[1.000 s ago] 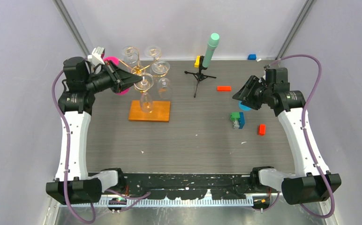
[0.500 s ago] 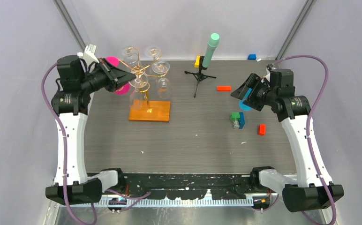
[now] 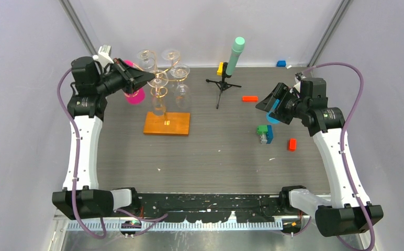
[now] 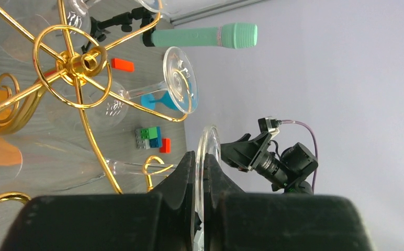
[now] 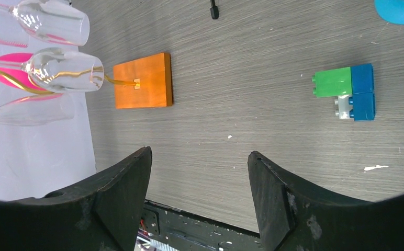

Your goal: Take the wine glass off the wine glass rack

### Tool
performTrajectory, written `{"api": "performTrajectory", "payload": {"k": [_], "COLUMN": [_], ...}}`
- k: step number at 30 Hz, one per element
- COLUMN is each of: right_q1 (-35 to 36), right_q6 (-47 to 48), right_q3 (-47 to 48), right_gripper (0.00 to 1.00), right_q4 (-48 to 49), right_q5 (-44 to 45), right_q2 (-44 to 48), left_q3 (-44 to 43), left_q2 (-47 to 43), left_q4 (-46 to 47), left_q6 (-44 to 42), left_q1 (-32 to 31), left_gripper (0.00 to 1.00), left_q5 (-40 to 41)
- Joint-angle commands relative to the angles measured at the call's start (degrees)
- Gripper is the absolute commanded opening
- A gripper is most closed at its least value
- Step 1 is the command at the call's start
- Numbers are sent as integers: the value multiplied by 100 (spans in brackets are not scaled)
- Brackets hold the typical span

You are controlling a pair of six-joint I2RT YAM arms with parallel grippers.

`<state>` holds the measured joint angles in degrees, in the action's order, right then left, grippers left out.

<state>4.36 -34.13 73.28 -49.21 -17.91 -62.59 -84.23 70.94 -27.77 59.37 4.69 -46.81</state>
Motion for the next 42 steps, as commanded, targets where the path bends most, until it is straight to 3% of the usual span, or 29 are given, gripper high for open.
{"api": "performTrajectory", "payload": {"k": [1, 8, 42], "right_q1": [-5, -5, -6], "right_q6": [104, 9, -160], "right_q3": [-72, -142, -252], "right_gripper": [73, 73, 73], "right_q4": [384, 495, 491], "right_q5": [-324, -444, -317], "right_q2": [150, 162, 268], "left_q3": [58, 113, 851], "left_q2": [142, 265, -690], "left_q4": [1168, 1292, 635], "left_q6": [190, 345, 238], "left_q1": [-278, -709, -724], "left_gripper": [0, 0, 0], "left_q5": [-217, -26, 321]}}
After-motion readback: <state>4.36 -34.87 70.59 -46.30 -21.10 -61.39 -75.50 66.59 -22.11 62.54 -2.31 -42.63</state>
